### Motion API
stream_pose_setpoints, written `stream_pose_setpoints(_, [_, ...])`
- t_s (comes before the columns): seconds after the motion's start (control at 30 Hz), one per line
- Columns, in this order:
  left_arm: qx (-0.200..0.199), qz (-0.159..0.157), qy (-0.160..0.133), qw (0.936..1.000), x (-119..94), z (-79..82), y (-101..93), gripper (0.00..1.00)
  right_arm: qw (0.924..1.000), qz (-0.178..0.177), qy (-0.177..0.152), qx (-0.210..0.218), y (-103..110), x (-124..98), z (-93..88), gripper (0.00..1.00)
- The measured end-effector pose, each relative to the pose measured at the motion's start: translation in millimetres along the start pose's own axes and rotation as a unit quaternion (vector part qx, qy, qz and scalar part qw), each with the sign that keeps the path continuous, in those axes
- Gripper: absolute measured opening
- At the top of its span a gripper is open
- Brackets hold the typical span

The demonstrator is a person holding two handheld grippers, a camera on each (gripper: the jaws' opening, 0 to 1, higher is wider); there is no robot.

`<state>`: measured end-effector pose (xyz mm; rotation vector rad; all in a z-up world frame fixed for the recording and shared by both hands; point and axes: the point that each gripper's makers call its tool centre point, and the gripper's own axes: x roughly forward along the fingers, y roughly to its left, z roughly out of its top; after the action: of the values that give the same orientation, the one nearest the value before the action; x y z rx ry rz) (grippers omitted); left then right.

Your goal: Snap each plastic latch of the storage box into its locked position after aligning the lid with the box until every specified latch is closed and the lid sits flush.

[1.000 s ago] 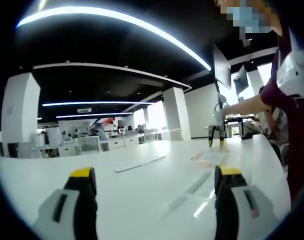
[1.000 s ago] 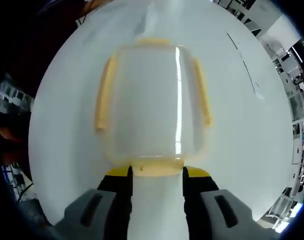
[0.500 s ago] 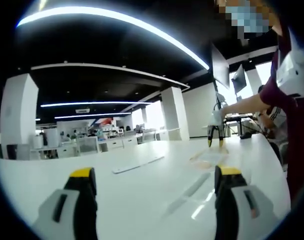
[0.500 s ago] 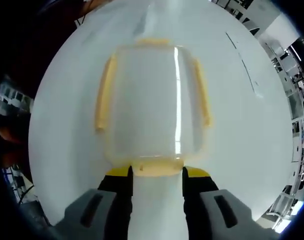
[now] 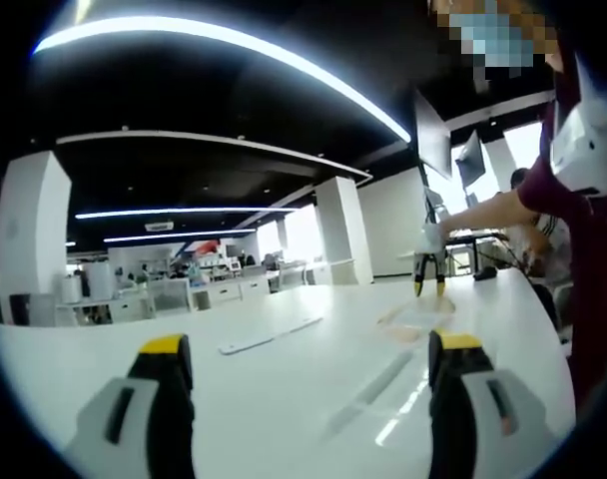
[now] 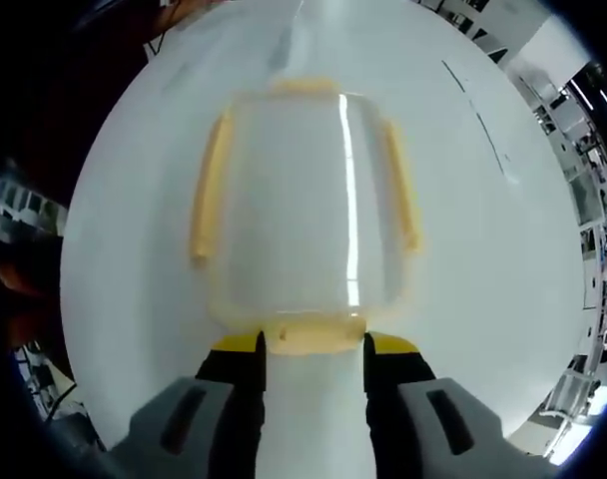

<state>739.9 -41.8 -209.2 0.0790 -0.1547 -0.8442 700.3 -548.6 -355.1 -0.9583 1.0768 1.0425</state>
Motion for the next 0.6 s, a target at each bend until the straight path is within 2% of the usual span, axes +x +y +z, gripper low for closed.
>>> stream_pose_setpoints(0.6, [0.006, -0.003, -0.003, 1.0, -6, 5.2, -4.8, 1.0, 0.9998, -0.011, 0.012, 0.004, 10, -3, -4.8, 0.37])
